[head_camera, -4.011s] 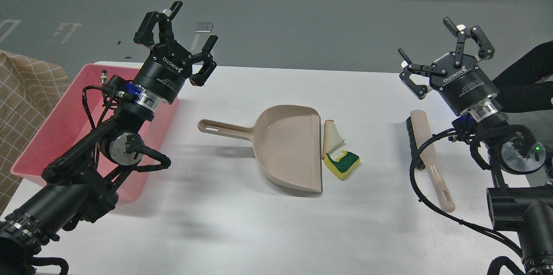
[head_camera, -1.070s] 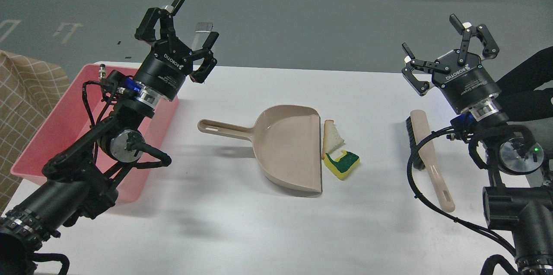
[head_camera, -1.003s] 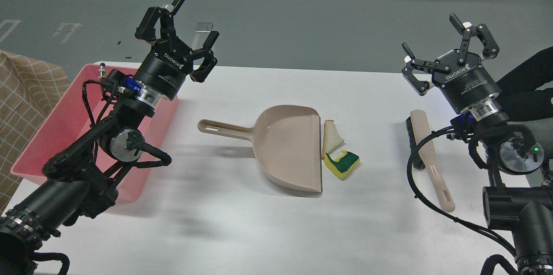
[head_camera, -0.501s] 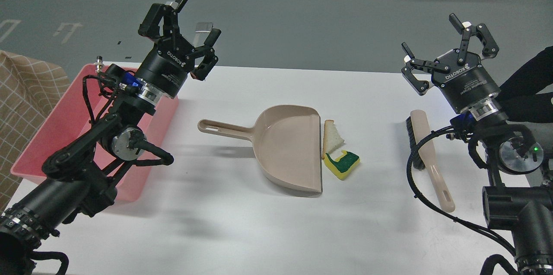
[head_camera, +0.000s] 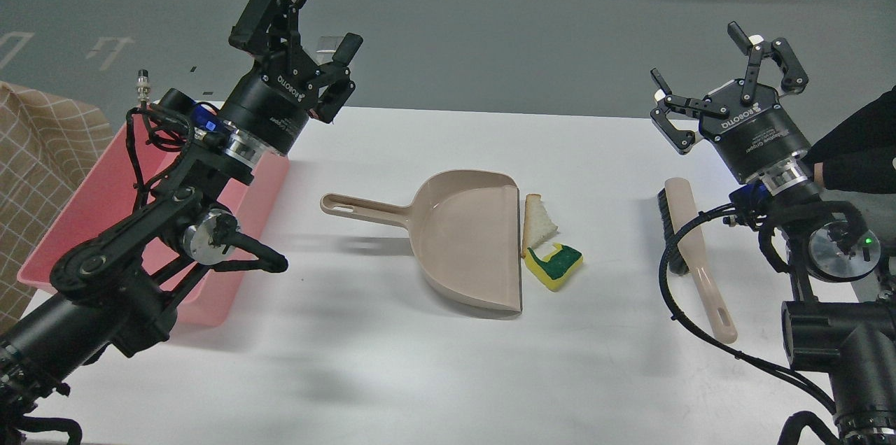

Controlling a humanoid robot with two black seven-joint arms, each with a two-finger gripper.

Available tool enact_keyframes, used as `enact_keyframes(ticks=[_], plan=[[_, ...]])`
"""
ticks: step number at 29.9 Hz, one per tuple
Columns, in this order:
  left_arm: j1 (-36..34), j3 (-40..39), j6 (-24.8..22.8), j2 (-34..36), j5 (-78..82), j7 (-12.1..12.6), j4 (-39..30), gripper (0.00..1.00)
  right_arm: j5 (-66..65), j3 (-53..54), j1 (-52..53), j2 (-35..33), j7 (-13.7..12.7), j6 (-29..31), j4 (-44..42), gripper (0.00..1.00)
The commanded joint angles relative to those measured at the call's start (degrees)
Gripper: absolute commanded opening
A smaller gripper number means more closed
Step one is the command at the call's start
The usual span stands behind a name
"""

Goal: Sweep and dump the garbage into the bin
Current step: 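Move the left gripper down to the beige dustpan handle and grasp it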

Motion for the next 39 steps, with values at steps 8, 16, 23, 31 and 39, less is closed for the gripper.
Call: enact_keyframes(ticks=[8,16,23,31,39], plan=[[0.3,12.2,14.5,10.6,4.8,0.2,-9.7,0.98,0.0,-0.1,0.0,-0.1,0.0,0.0,0.0,1.00],[0.4,21.0,21.8,16.1,6.2,2.9,-15.0,0.98,0.0,-0.1,0.0,-0.3,0.0,0.0,-0.2,1.00],[0.5,26.8,27.7,19.4,6.3,5.1,-19.1,0.98,0.0,-0.1,0.0,-0.4,0.0,0.0,-0.3,1.00],[2.6,27.1,28.4,20.3,6.4,6.6,-20.4,0.98,0.0,-0.1,-0.1,-0.4,-0.1,0.0,-0.4,1.00],[4.6,30.4,28.4,18.9,6.5,6.7,-20.4,0.98,0.0,-0.1,-0.1,-0.4,-0.1,0.0,-0.4,1.00]])
